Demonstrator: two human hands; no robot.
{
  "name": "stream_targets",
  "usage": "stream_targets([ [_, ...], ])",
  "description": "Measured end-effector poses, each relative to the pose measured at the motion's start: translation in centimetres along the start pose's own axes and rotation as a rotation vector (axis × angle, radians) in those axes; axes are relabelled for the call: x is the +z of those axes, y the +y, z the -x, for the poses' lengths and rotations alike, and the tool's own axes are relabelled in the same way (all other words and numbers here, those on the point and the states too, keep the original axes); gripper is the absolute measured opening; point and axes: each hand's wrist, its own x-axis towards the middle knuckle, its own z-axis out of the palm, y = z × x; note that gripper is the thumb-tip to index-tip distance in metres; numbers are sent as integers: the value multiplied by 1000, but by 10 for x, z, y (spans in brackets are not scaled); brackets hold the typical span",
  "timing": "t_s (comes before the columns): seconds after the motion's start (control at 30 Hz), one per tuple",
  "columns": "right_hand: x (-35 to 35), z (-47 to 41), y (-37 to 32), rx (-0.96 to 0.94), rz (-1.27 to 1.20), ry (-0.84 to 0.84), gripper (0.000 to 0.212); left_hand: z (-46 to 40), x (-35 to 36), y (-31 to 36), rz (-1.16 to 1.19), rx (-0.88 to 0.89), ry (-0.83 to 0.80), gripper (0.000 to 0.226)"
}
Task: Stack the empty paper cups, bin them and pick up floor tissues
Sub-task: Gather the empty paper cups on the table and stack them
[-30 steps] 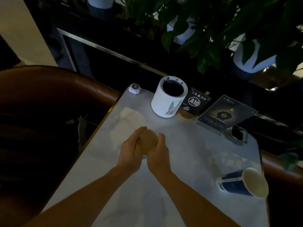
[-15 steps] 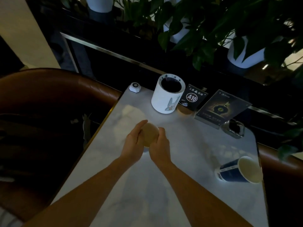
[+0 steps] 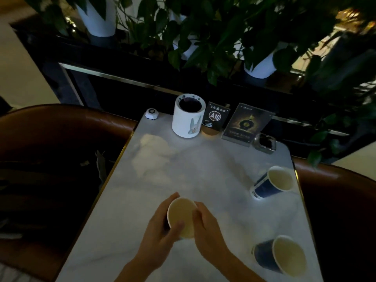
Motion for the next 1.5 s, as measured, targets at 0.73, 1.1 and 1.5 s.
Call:
stream_targets([
  [0.73,-56,65,31,122,-303,221,30,28,49,28,-184,37,-379,98],
  [1.1,-69,91,36,110,-225,282,16,39,73,20,-370,83,-307,94],
  [1.5,-118,66,126,172,880,419,64,46,78,2,-332,15,-223,86],
])
